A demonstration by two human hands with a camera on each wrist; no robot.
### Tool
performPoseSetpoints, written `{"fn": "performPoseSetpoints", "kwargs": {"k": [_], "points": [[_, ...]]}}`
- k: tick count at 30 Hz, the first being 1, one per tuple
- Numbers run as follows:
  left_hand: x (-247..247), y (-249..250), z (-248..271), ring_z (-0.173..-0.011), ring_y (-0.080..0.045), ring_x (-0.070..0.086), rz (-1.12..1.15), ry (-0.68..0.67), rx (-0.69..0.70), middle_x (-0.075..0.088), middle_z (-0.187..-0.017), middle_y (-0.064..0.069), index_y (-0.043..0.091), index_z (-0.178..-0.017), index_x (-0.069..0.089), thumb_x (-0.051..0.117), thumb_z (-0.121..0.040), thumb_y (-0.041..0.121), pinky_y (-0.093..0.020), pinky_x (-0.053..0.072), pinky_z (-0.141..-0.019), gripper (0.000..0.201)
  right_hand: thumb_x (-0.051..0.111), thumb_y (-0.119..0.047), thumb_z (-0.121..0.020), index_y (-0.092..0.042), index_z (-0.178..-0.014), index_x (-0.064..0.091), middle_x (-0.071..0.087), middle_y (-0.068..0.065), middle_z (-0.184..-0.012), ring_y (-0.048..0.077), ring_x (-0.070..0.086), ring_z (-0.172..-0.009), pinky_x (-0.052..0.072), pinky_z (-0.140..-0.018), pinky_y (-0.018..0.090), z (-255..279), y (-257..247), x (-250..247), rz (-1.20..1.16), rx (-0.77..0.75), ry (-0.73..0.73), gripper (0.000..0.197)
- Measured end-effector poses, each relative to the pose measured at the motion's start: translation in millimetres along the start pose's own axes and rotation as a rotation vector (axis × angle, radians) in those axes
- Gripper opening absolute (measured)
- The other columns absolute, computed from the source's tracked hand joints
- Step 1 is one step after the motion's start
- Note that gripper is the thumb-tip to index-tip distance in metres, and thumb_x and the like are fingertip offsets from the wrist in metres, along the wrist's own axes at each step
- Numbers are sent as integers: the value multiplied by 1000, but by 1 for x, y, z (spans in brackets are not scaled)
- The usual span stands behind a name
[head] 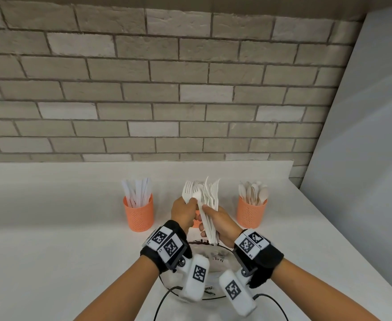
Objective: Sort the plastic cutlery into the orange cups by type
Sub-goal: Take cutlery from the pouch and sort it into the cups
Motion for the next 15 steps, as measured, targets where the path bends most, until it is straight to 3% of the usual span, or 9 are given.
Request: {"fn": "performPoseSetpoints", "kwargs": {"k": [2,4,6,8,12,15], "points": [[2,0,3,-36,-8,44,45,-8,-35,53,-64,-5,8,-79,56,36,-92,9,-13,28,-33,23,31,-16,-101,-6,-120,47,53,7,-70,7,49,-37,46,-38,21,0,0,2,88,-34,19,26],[3,0,4,-46,-13,44,34,-8,-33,52,-65,-4,9,-81,56,37,-94,14,-17,30,-39,23,31,-15,-101,-8,-127,41,54,6,-72,7,50,-38,48,-38,21,0,1,3,155,-78,27,29],[3,0,6,-52,-14,45,11,-11,-13,52,-66,-2,9,-89,57,40,-96,19,-20,32,-45,21,32,-15,-101,-9,-130,38,57,4,-75,8,53,-41,49,-38,22,0,2,3,181,-99,27,30],[4,-1,6,-53,-14,45,15,-13,-20,51,-67,-2,9,-92,56,38,-96,15,-20,33,-43,19,33,-15,-101,-10,-132,38,58,4,-78,9,55,-43,50,-39,23,2,3,3,172,-93,24,32],[1,-4,2,-48,-14,45,152,18,-92,54,-67,-6,7,-78,54,30,-92,4,-10,29,-31,28,34,-13,-101,-7,-131,42,62,7,-81,7,64,-48,53,-44,24,1,4,2,82,-89,22,32],[-6,-7,-5,-45,-15,44,243,96,-163,52,-64,-6,8,-76,51,26,-93,8,-18,31,-40,30,32,-12,-101,-10,-129,43,61,6,-77,10,63,-48,54,-46,25,-1,5,-1,108,-81,49,31]]}}
Point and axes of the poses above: each hand's wrist, its own z-axis away from the middle knuckle, its own x-axis out of the palm, y = z × x, the point moved 2 cm from there along -z, towards the middle knuckle
